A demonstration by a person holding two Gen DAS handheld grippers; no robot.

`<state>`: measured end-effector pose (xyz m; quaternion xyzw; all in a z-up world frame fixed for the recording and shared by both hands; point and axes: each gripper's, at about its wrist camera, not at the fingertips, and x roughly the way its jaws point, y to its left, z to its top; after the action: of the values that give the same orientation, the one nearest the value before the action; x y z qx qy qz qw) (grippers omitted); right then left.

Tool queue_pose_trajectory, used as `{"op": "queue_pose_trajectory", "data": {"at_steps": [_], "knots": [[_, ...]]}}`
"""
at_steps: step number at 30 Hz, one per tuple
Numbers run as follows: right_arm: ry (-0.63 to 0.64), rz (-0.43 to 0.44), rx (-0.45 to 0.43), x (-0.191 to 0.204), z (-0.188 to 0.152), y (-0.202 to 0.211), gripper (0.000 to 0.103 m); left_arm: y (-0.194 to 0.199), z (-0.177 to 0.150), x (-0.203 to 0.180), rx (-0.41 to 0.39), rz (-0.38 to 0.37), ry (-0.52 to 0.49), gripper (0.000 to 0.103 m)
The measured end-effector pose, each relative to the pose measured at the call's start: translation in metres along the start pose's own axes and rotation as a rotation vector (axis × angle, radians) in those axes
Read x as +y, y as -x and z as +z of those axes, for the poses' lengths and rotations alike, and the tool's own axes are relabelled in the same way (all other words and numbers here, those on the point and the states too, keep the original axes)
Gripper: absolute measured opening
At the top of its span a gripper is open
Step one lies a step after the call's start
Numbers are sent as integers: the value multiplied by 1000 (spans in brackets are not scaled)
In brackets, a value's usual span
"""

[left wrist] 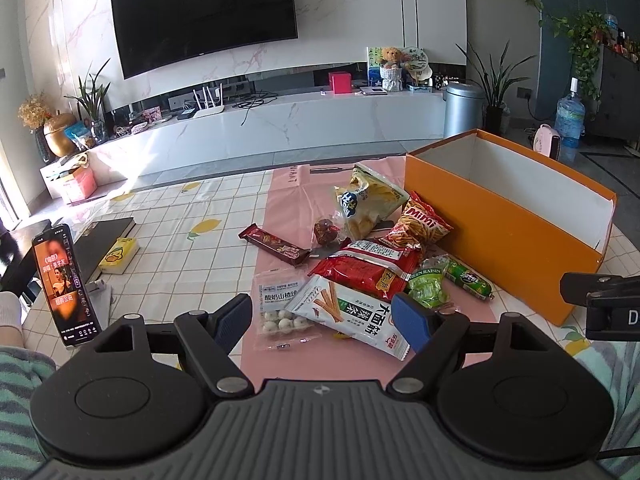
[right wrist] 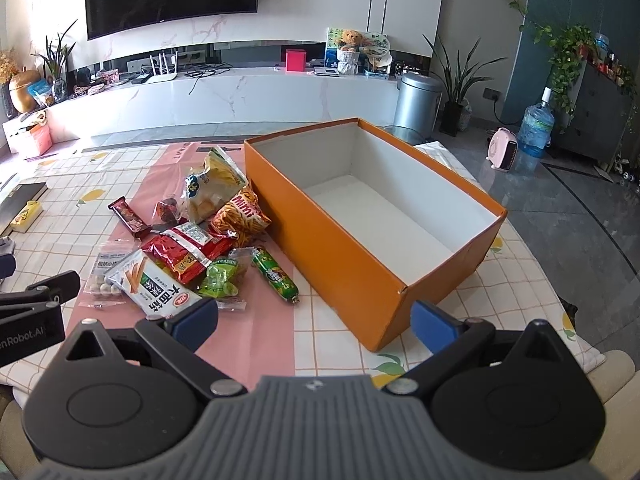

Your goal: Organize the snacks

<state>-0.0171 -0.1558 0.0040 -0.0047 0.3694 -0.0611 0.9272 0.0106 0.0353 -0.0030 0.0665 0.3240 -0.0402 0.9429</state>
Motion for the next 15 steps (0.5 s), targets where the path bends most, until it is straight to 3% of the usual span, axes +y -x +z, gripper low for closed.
{"op": "queue_pose_trajectory", "data": {"at_steps": [15], "knots": [[-12, 5, -12, -1, -1, 1, 99, -1, -3, 1, 8, -4, -6, 93]]}}
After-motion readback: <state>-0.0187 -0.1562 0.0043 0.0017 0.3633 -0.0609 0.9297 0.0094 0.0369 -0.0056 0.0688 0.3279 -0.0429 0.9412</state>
